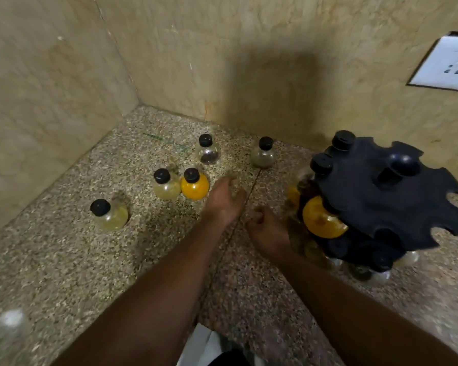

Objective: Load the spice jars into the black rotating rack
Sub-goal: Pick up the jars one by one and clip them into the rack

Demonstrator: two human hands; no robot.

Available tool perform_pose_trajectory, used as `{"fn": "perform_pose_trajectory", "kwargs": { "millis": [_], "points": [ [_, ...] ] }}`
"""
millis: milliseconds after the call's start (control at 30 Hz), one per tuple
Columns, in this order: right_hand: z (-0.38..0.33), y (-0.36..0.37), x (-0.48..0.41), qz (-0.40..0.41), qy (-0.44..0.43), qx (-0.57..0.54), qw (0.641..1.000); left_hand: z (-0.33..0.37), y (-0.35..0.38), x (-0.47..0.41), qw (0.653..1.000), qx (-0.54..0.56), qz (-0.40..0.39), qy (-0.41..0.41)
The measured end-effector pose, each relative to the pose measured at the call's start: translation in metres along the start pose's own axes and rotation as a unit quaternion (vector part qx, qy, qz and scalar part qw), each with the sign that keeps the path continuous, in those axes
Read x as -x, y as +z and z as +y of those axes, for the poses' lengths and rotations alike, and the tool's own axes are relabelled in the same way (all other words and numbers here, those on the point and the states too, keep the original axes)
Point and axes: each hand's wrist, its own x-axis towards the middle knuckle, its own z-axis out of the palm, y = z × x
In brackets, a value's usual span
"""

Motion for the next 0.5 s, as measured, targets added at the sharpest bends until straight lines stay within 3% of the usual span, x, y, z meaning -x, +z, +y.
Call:
{"fn": "perform_pose_trajectory", "kwargs": {
  "millis": [333,500],
  "points": [
    [-0.028,0.033,-0.072,-0.075,0.058,0.217,0.972,0.005,-0.003,-0.106,0.991,-0.049,-0.086,0.084],
    [-0.029,0.034,-0.105,-0.089,0.077,0.261,0.958,0.009,0.012,-0.147,0.984,-0.062,-0.120,0.115]
  ]
}}
